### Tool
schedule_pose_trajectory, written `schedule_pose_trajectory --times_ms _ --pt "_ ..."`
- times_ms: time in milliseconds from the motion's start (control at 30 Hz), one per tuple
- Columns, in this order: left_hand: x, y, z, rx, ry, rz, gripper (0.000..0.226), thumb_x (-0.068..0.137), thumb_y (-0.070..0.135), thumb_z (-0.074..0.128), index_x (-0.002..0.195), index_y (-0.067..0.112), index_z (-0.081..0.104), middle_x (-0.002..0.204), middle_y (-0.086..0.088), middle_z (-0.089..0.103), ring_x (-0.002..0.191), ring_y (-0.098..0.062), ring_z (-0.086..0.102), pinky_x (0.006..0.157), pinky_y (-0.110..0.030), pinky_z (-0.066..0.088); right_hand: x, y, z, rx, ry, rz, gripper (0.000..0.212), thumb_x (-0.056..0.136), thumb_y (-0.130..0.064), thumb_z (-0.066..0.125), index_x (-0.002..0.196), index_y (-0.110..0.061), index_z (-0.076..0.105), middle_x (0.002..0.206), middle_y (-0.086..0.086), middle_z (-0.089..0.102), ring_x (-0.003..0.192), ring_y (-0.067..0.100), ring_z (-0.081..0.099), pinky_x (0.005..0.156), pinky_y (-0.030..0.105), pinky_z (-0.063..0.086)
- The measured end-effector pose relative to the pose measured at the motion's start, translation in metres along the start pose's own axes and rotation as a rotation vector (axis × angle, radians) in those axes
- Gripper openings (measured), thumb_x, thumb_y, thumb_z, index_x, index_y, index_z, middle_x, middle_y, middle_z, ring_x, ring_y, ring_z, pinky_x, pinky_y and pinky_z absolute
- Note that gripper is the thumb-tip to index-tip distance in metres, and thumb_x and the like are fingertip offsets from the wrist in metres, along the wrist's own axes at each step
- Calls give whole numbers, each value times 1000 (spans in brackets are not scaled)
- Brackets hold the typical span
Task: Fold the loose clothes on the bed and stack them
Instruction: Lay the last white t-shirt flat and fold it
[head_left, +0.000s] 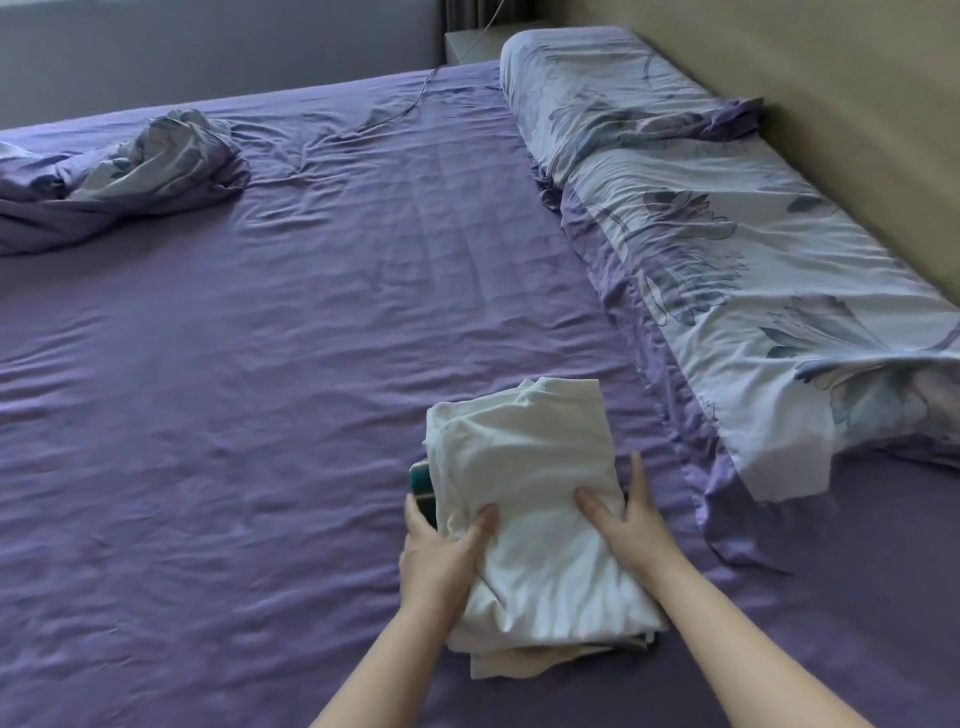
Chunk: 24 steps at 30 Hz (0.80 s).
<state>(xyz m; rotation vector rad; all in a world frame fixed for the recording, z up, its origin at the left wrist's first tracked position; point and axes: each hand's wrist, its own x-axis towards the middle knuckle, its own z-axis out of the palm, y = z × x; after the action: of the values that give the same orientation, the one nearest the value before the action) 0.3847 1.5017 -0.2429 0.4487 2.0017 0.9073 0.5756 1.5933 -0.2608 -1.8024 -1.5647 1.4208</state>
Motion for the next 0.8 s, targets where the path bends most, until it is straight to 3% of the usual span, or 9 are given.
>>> schedule_pose_trajectory --times_ms 67,133,233,300,400,467,633,800 --pt "4 4 -2 -208 -60 -109 120 44 54 83 143 16 28 131 -11 53 116 -31 55 100 -48 45 3 -1 -2 5 14 112 93 77 -46 70 148 -13 19 144 12 41 131 28 41 108 37 34" --pt "6 8 -8 -414 -228 -248 106 45 49 89 133 9 46 121 -14 62 106 -34 63 94 -47 50 5 -3 -3 140 -44 191 69 76 -43 72 131 -8 48 128 15 58 114 29 57 101 42 44" --pt "2 15 -18 -576 -549 -360 45 66 43 81 101 15 75 110 -15 70 100 -32 68 79 -41 57 -6 -15 -8 423 -129 234 37 80 -26 72 109 -6 64 104 15 70 88 27 68 77 36 56" --pt "-3 17 -18 -622 -642 -331 25 70 38 76 89 21 78 107 -13 71 97 -29 69 71 -37 58 -17 -20 -15 512 -149 218 26 82 -19 69 103 -6 67 96 12 72 78 23 70 65 29 57" --pt "-21 20 -14 -592 -684 -338 51 70 36 80 114 13 68 115 -17 67 104 -34 66 83 -43 55 -37 -22 -28 556 -101 171 14 83 -13 67 96 -8 68 85 8 73 67 17 70 55 23 55" --pt "-35 23 -13 -569 -690 -319 67 66 36 82 125 13 57 117 -18 66 106 -36 64 88 -45 52 -54 -24 -39 545 -65 158 15 83 -14 68 97 -8 68 89 9 73 72 20 70 60 26 57" --pt "-82 40 -5 -547 -814 -243 59 71 33 74 124 16 55 112 -18 68 100 -34 67 73 -40 57 -100 -25 -78 468 25 122 30 80 -23 71 106 -9 67 103 9 71 92 24 68 86 37 53" --pt "-132 50 28 -461 -905 -158 63 73 32 74 129 22 49 117 -17 66 105 -36 64 88 -48 52 -153 -13 -141 444 121 128 39 76 -32 74 109 -13 65 103 9 71 93 28 68 91 47 52"
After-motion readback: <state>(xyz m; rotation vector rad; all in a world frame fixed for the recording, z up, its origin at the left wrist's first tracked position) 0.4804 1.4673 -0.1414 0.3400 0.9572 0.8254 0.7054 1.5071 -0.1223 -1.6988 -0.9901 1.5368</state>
